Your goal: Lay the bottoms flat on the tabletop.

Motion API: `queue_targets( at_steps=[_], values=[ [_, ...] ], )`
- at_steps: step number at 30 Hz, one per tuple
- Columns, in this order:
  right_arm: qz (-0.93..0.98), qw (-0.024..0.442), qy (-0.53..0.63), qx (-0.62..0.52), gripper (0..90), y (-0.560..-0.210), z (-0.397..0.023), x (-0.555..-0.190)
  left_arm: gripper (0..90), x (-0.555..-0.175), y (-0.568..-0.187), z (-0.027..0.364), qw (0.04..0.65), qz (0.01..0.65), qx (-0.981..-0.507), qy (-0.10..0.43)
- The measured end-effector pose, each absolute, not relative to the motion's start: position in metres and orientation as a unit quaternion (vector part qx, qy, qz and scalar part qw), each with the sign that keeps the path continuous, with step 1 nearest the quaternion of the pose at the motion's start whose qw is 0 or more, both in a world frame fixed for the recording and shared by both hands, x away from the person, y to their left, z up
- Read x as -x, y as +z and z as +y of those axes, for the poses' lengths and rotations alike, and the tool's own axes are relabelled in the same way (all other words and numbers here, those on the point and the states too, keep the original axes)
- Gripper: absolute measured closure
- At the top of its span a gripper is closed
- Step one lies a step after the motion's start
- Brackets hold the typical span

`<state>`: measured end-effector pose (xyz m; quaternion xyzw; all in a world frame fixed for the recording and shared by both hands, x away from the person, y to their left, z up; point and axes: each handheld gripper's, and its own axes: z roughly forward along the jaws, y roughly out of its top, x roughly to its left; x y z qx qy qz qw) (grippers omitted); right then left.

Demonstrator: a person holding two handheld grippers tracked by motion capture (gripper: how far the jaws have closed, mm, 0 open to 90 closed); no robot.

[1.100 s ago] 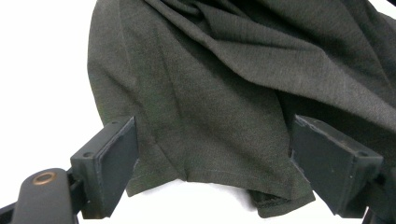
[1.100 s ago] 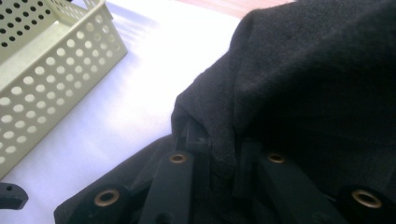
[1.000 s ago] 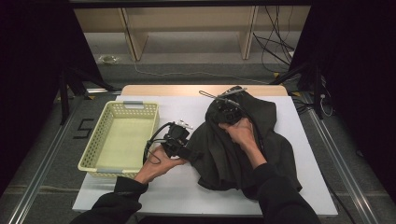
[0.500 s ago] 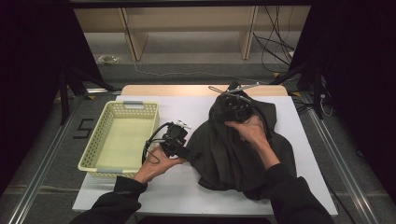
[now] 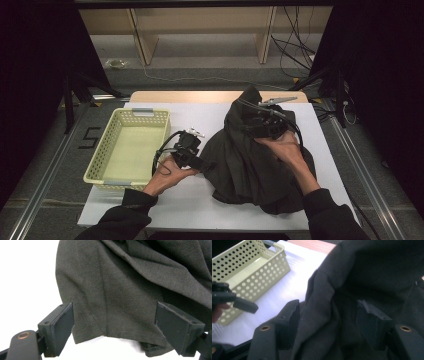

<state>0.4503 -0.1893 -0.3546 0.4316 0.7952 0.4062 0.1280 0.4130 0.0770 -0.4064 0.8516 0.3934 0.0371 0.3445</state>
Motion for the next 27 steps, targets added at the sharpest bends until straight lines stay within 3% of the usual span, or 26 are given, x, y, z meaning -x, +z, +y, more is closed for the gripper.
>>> queue_targets(
  at_steps=[27],
  values=[
    [0.805, 0.117, 0.384, -0.437, 27.3, -0.393, -0.225, -0.388, 15.5, -0.415, -0.399, 0.087, 0.355, 0.401, -0.843, 0.05]
  ],
)
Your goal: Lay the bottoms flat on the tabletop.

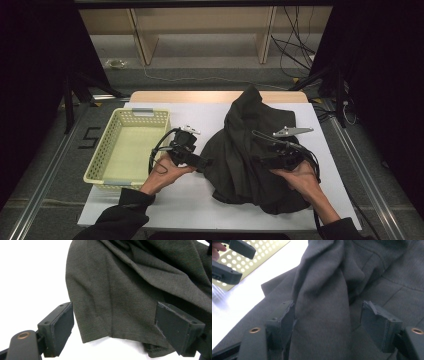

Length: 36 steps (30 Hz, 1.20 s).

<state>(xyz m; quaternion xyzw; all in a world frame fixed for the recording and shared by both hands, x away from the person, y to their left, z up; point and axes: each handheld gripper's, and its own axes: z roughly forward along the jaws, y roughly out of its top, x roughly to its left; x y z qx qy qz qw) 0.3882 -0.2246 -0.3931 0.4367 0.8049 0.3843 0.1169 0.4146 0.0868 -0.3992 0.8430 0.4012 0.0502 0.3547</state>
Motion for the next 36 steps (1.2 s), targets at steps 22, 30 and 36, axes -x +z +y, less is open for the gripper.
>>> queue_targets(
  at_steps=[22, 30, 36],
  values=[
    [0.83, 0.092, 0.333, -0.437, 68.3, -0.426, -0.213, -0.381, 15.5, -0.415, -0.4, 0.086, 0.349, 0.4, -0.846, 0.05],
    [0.828, 0.095, 0.359, -0.419, 87.7, -0.411, -0.194, -0.384, 15.5, -0.418, -0.399, 0.089, 0.353, 0.407, -0.841, 0.054],
    [0.836, 0.085, 0.368, -0.398, 87.8, -0.404, -0.165, -0.39, 15.5, -0.419, -0.396, 0.093, 0.355, 0.411, -0.838, 0.057]
  ],
)
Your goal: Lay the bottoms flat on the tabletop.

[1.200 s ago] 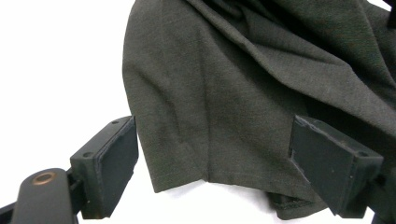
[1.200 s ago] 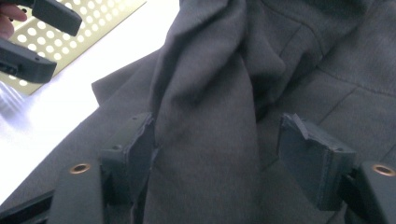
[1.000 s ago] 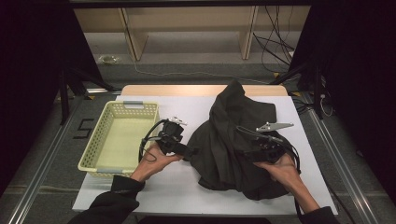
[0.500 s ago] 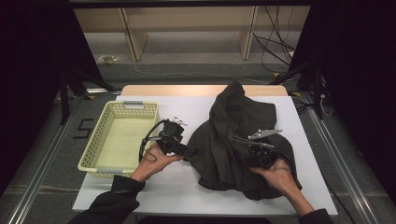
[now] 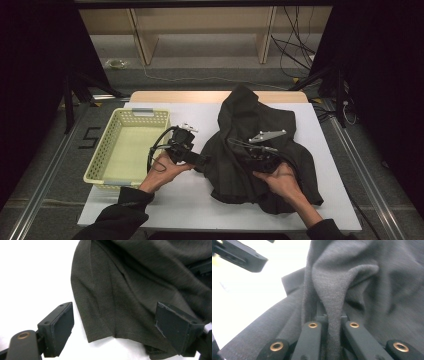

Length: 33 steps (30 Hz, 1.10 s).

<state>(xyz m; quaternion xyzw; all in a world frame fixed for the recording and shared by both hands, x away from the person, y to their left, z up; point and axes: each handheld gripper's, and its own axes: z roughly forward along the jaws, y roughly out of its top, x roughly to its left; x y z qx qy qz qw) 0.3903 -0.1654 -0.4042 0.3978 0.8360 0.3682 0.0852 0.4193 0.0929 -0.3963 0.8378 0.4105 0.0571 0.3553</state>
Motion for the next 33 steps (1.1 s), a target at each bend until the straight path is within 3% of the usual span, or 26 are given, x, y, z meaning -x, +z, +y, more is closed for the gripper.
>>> queue_targets(
  at_steps=[10, 15, 20, 24, 33],
  values=[
    [0.843, 0.071, 0.376, -0.378, 85.0, -0.403, -0.121, -0.401, 15.6, -0.422, -0.392, 0.103, 0.361, 0.421, -0.829, 0.064],
    [0.846, 0.053, 0.381, -0.369, 62.9, -0.403, -0.117, -0.402, 15.7, -0.423, -0.392, 0.104, 0.362, 0.422, -0.829, 0.063],
    [0.828, 0.065, 0.405, -0.382, 45.1, -0.386, -0.138, -0.402, 15.7, -0.423, -0.394, 0.103, 0.361, 0.423, -0.829, 0.063],
    [0.813, 0.075, 0.422, -0.394, 39.3, -0.376, -0.163, -0.403, 15.7, -0.424, -0.391, 0.103, 0.367, 0.426, -0.825, 0.063],
    [0.796, 0.133, 0.398, -0.436, 36.0, -0.376, -0.21, -0.406, 15.9, -0.423, -0.388, 0.091, 0.369, 0.413, -0.83, 0.058]
  ],
)
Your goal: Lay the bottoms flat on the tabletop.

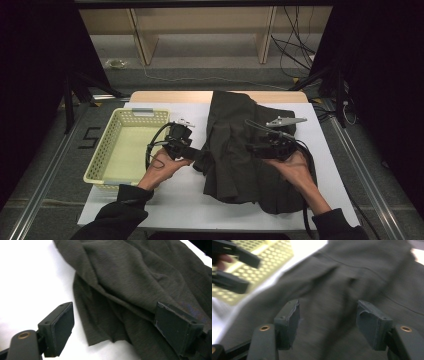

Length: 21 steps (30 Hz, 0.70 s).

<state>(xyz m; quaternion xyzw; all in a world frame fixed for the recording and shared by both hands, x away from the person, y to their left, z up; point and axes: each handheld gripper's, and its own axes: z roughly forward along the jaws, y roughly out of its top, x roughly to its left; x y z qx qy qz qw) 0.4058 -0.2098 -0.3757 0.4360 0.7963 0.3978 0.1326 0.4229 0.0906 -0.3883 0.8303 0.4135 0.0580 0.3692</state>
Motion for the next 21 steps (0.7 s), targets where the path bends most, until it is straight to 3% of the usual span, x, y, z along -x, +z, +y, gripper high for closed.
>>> queue_targets(
  at_steps=[11, 21],
  values=[
    [0.778, 0.186, 0.332, -0.5, 30.9, -0.402, -0.264, -0.414, 15.7, -0.422, -0.386, 0.054, 0.369, 0.394, -0.84, 0.051],
    [0.758, 0.187, 0.304, -0.546, 31.0, -0.422, -0.299, -0.423, 15.7, -0.427, -0.405, 0.039, 0.346, 0.394, -0.85, 0.039]
  ],
)
